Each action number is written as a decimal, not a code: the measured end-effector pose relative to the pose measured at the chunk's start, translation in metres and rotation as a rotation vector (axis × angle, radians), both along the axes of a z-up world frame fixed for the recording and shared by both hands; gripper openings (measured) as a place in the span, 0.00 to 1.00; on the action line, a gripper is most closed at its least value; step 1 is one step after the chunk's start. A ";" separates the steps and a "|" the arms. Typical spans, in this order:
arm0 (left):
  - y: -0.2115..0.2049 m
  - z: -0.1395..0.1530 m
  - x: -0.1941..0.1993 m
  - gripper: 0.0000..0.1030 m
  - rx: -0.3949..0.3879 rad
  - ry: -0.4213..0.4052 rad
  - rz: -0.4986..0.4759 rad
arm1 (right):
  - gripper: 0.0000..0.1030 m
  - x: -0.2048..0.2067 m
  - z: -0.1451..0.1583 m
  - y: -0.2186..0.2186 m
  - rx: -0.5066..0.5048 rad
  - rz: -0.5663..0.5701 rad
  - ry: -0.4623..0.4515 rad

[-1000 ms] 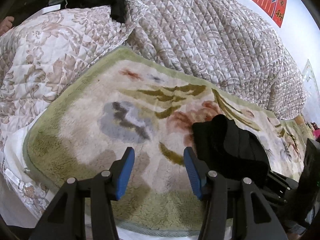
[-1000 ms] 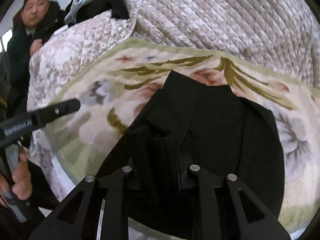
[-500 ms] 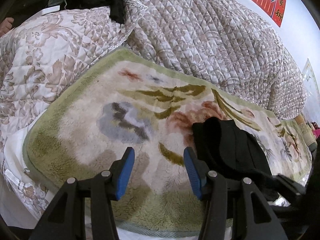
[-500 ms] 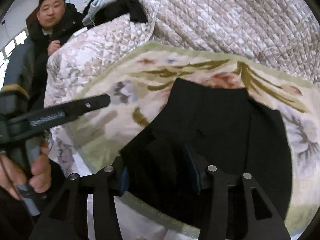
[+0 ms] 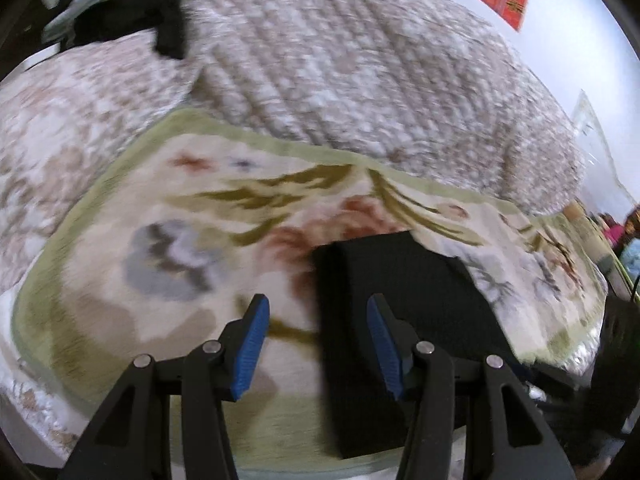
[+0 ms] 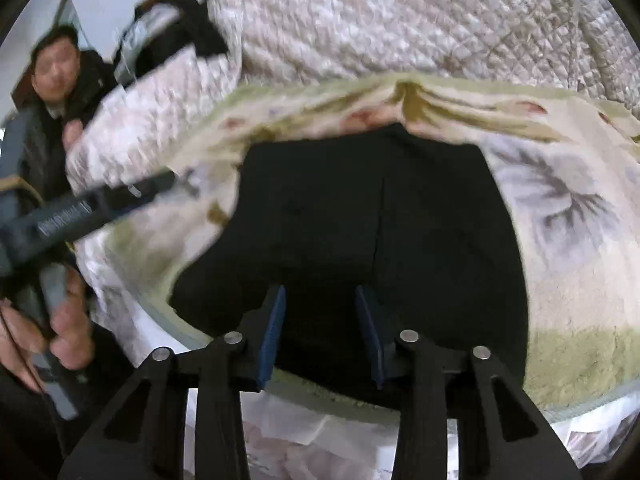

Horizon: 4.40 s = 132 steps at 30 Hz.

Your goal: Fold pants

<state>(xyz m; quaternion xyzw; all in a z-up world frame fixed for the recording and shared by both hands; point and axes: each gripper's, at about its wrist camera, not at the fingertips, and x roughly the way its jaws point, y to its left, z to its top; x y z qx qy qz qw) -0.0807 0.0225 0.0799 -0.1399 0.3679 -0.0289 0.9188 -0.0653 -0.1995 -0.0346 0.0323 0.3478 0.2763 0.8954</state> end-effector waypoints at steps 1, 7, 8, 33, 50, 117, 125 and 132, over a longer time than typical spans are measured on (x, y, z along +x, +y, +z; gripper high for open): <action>-0.006 0.003 0.004 0.52 -0.005 0.004 -0.022 | 0.36 0.001 0.006 -0.004 -0.002 -0.013 -0.017; -0.043 0.006 0.045 0.52 0.006 0.053 -0.138 | 0.36 0.050 0.029 -0.024 -0.069 -0.073 -0.004; -0.047 0.002 0.053 0.52 0.012 0.065 -0.152 | 0.36 0.061 0.028 -0.026 -0.075 -0.072 0.006; -0.035 -0.014 0.051 0.31 0.063 0.081 -0.102 | 0.28 0.081 0.027 -0.059 -0.016 -0.128 -0.030; -0.055 -0.037 0.009 0.23 0.167 0.089 -0.140 | 0.29 0.032 -0.014 -0.037 -0.120 -0.074 -0.028; -0.008 -0.036 0.026 0.50 -0.069 0.089 -0.108 | 0.45 0.054 -0.004 -0.081 0.029 -0.102 0.061; -0.006 -0.060 0.047 0.59 -0.186 0.155 -0.115 | 0.49 0.077 -0.015 -0.078 0.061 -0.079 0.113; -0.009 -0.069 0.054 0.66 -0.241 0.131 -0.111 | 0.52 0.090 -0.028 -0.089 0.186 -0.074 0.175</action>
